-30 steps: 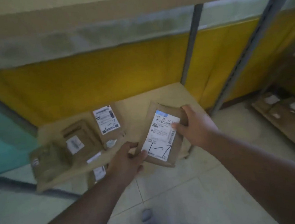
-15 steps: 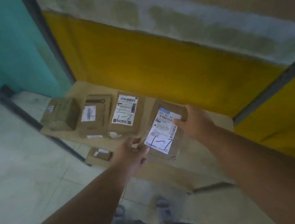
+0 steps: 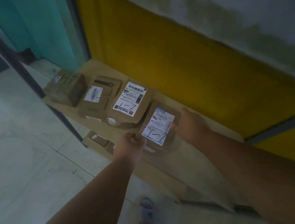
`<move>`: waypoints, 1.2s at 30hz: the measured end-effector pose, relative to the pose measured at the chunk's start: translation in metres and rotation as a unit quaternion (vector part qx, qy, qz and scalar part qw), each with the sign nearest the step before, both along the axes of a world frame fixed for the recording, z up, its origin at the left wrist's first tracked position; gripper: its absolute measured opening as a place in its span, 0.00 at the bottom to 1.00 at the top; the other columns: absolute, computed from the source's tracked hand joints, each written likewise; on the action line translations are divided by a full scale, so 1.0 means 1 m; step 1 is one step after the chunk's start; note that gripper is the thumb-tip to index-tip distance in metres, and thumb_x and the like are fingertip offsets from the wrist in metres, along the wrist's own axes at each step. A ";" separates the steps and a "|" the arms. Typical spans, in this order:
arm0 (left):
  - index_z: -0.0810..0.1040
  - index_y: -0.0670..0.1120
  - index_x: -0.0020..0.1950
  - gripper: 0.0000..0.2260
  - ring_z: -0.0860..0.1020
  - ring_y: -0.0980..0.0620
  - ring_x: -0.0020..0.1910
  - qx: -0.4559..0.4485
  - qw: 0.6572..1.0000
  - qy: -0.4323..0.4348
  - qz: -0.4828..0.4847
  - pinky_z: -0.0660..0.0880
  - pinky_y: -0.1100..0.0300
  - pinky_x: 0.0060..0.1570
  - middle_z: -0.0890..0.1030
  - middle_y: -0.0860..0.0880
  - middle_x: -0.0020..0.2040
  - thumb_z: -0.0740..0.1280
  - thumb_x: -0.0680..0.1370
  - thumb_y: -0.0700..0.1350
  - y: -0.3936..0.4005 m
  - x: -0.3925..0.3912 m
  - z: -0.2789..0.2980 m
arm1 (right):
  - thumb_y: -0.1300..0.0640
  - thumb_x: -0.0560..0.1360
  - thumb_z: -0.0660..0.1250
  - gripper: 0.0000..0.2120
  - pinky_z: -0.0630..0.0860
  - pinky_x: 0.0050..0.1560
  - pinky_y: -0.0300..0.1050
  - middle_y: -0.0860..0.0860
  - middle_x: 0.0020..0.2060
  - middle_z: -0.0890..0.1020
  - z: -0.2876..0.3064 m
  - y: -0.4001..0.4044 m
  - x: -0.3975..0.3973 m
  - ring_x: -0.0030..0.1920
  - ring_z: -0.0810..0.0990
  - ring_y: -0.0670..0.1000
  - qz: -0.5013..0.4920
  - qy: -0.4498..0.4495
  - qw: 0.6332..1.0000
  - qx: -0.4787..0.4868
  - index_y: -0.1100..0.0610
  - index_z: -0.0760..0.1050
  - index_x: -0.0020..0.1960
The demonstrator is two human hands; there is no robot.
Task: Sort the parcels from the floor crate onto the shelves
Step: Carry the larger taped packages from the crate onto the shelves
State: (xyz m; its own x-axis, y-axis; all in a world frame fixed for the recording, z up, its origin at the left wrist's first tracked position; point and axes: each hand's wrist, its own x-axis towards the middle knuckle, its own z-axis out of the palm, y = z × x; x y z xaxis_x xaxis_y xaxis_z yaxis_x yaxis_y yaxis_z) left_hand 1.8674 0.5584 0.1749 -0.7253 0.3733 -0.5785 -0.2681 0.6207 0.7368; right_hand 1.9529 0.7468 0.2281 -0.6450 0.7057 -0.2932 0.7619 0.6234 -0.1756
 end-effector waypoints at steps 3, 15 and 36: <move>0.68 0.53 0.71 0.26 0.81 0.50 0.49 -0.024 0.997 0.064 -0.046 0.78 0.53 0.51 0.83 0.53 0.48 0.70 0.75 0.58 -0.025 0.002 0.016 | 0.44 0.76 0.69 0.26 0.78 0.54 0.49 0.51 0.59 0.80 0.024 -0.035 0.003 0.57 0.80 0.53 0.044 0.058 0.997 -0.021 0.51 0.67 0.71; 0.73 0.55 0.67 0.19 0.78 0.58 0.48 -0.118 0.959 0.240 -0.096 0.75 0.62 0.49 0.78 0.56 0.55 0.69 0.77 0.56 -0.268 -0.082 0.073 | 0.42 0.77 0.67 0.29 0.74 0.54 0.45 0.52 0.63 0.74 0.105 -0.262 -0.123 0.60 0.75 0.52 0.299 0.149 0.942 -0.043 0.52 0.66 0.74; 0.74 0.52 0.69 0.23 0.77 0.45 0.59 -0.360 0.890 0.278 0.032 0.75 0.51 0.57 0.78 0.49 0.63 0.67 0.77 0.58 -0.540 -0.421 0.100 | 0.39 0.78 0.63 0.28 0.69 0.65 0.48 0.50 0.68 0.70 0.158 -0.500 -0.558 0.65 0.70 0.52 0.531 0.149 0.834 -0.008 0.48 0.64 0.74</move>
State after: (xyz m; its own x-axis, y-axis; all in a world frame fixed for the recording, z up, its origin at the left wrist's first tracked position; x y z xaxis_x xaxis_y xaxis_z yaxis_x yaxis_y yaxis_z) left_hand 1.4464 0.0187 0.2751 -0.9805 -0.0010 -0.1964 -0.0378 0.9822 0.1839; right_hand 1.3948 0.2463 0.3861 -0.9498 -0.3126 -0.0119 -0.2977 0.9149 -0.2727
